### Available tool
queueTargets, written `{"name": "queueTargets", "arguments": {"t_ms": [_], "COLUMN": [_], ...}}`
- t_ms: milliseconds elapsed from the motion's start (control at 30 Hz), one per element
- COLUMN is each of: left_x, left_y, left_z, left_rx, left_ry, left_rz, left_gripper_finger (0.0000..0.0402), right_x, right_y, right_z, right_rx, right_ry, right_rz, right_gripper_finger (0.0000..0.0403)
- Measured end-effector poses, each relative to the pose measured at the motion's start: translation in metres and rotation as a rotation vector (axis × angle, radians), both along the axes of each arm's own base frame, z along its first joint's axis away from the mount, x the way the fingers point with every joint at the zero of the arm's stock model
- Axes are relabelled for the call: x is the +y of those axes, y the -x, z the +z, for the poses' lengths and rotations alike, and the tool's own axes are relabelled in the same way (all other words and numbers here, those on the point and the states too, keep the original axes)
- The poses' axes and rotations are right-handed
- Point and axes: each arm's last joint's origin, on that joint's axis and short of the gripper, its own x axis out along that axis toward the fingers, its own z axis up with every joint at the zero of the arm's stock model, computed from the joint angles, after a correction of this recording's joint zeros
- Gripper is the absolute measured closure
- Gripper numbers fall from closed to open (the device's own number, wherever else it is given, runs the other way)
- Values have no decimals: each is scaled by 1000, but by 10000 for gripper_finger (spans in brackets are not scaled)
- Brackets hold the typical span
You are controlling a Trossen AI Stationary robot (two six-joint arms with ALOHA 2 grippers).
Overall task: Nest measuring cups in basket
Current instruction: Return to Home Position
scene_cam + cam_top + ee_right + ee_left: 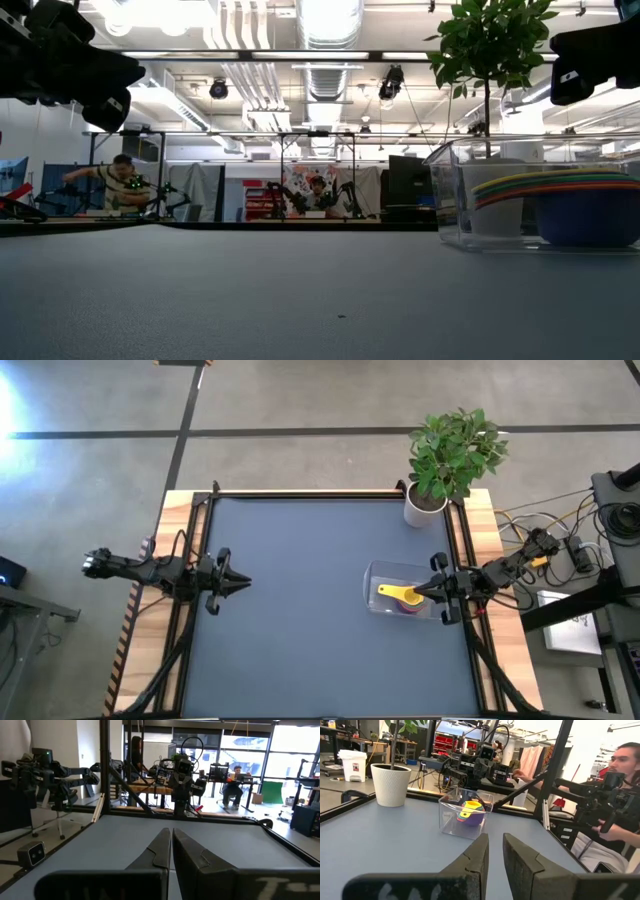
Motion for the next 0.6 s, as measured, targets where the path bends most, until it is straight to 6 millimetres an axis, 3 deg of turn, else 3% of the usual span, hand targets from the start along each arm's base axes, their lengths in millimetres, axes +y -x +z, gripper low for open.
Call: {"name": "queueTargets", "arguments": {"t_ms": [600], "left_x": [0], "left_y": [0], "left_z": [0], "left_rx": [0], "left_ry": [0], "left_rz": [7], "left_gripper_finger": [363], "right_x": [0], "right_y": [0], "right_z": [0], "right_rx": [0], "right_ry": [1], "right_rz": [-1], "right_gripper_finger": [394]}}
